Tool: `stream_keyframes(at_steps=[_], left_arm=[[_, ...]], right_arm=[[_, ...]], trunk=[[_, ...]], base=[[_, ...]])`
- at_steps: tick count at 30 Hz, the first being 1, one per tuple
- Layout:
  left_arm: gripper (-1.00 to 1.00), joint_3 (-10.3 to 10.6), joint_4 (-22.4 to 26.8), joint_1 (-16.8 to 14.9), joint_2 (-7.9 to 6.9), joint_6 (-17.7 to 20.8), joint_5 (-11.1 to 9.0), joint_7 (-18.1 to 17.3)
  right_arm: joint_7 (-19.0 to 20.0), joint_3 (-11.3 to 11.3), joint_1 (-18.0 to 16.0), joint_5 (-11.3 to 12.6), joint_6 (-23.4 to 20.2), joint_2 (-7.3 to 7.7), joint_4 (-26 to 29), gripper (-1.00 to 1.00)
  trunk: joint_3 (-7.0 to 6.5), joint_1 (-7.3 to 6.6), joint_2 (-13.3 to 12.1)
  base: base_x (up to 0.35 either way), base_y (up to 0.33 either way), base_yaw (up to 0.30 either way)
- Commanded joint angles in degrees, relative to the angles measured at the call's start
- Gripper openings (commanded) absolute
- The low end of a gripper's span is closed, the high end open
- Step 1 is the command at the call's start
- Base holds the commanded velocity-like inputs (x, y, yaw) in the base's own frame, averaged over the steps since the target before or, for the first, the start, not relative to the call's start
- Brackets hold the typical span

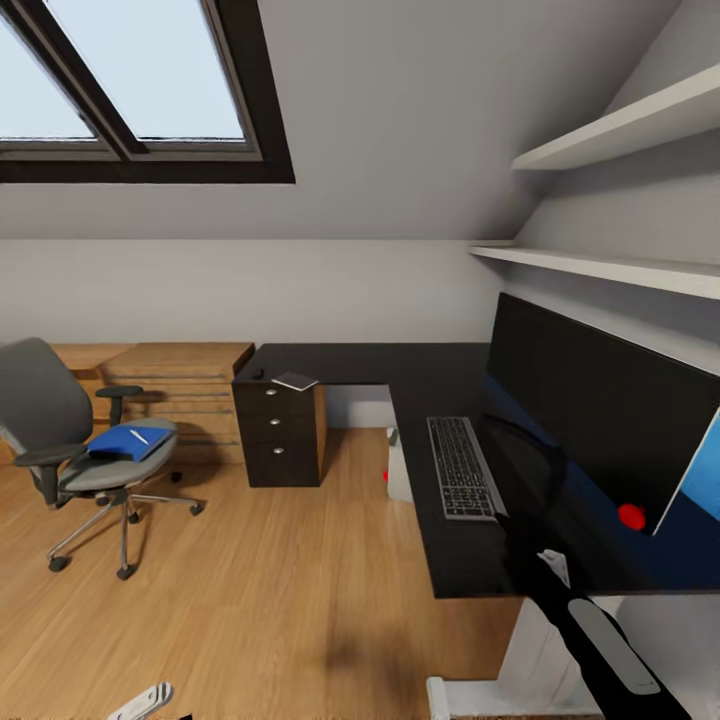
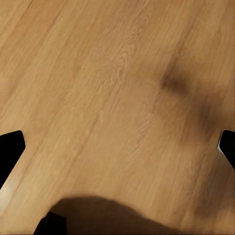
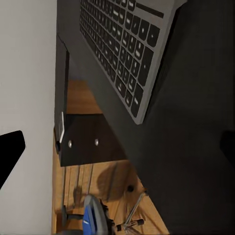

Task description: In the bedroom, organize the workspace by keeping the computer under the desk, ensuring the monitor is on the desk, placing the keyboard on the desk next to the monitor, placing the mouse on the desk next to the keyboard, moving the folder from the swivel chair onto the desk next to the mouse, stacking the notebook on top of the folder with the pen on top of the notebook, and positioning the swivel chair next to the desk.

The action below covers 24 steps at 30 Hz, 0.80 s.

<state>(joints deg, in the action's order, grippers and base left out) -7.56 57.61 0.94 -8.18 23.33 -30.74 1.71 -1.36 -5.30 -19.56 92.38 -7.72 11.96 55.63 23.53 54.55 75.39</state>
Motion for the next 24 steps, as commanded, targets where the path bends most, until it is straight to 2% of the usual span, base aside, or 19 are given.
stream_keyframes(at_steps=[1,5,7,8,10,11,12,13,14,15,17,18,19,22,24], left_arm=[[1.0,-0.03,0.13,0.02,0.0,0.32,-0.56,0.21],[1.0,-0.01,0.12,0.02,0.01,0.32,-0.55,0.28],[1.0,-0.01,0.09,0.02,0.01,0.32,-0.55,0.3],[1.0,-0.01,0.08,0.02,0.01,0.32,-0.55,0.3],[1.0,0.01,0.06,0.02,0.01,0.32,-0.55,0.31],[1.0,0.01,0.05,0.02,0.01,0.32,-0.55,0.31],[1.0,0.03,0.05,0.02,0.01,0.3,-0.55,0.31],[1.0,0.05,0.05,0.02,0.01,0.27,-0.53,0.31],[1.0,0.06,0.05,0.02,0.01,0.27,-0.52,0.31],[1.0,0.07,0.05,0.02,0.01,0.25,-0.5,0.32],[1.0,0.11,0.05,0.02,0.01,0.24,-0.48,0.32],[1.0,0.14,0.04,0.02,0.02,0.24,-0.47,0.32],[1.0,0.15,0.04,0.02,0.05,0.23,-0.47,0.32],[1.0,0.33,0.04,0.02,0.08,0.2,-0.38,0.32],[1.0,0.59,0.04,0.02,0.09,0.18,-0.35,0.32]], right_arm=[[-0.12,-0.18,-0.03,0.43,0.0,0.04,0.26,1.0],[-0.07,-0.42,-0.03,0.15,0.05,0.01,2.7,1.0],[-0.03,-0.54,-0.03,-1.1,0.06,-0.03,4.47,1.0],[0.0,-0.64,-0.03,-2.66,0.06,-0.08,5.43,1.0],[0.02,-1.07,-0.03,-7.22,0.07,-0.32,6.73,1.0],[0.01,-1.24,-0.03,-8.5,0.08,-0.45,7.07,1.0],[-0.08,-1.66,-0.03,-11.17,0.18,-0.95,7.84,1.0],[-0.24,-2.17,-0.03,-14.01,0.48,-1.79,8.7,1.0],[-0.33,-2.45,-0.03,-15.51,0.71,-2.36,9.16,1.0],[-0.6,-3.0,-0.03,-18.68,1.23,-3.6,10.04,1.0],[-1.04,-3.43,-0.02,-21.9,1.67,-4.83,10.73,1.0],[-1.87,-3.85,0.02,-26.16,2.04,-6.47,11.41,1.0],[-2.29,-4.07,0.0,-28.4,2.19,-7.58,11.67,1.0],[-2.79,-4.28,0.01,-32.25,2.38,-10.82,11.71,1.0],[-2.85,-4.31,0.03,-33.59,2.45,-11.99,11.59,1.0]], trunk=[[0.06,-0.01,0.03],[0.06,-0.01,0.03],[0.06,-0.01,0.03],[0.06,-0.01,0.03],[0.06,-0.01,0.03],[0.06,-0.01,0.03],[0.06,-0.01,0.03],[0.06,-0.01,0.03],[0.06,-0.01,0.03],[0.06,-0.01,0.03],[0.06,-0.01,0.03],[0.06,-0.01,0.03],[0.06,-0.01,0.03],[0.06,-0.01,0.03],[0.06,-0.01,0.03]], base=[[-0.105,0.0,0.0],[-0.057,0.0,0.0],[-0.02,0.0,0.0],[-0.011,0.0,0.0],[-0.006,0.0,0.0],[-0.004,0.0,0.0],[-0.002,0.0,0.0],[-0.002,0.0,0.0],[-0.001,0.0,0.0],[0.0,0.0,0.0],[0.0,0.0,0.0],[0.0,0.0,0.0],[0.0,0.0,0.0],[0.0,0.0,0.01],[0.0,0.0,0.082]])
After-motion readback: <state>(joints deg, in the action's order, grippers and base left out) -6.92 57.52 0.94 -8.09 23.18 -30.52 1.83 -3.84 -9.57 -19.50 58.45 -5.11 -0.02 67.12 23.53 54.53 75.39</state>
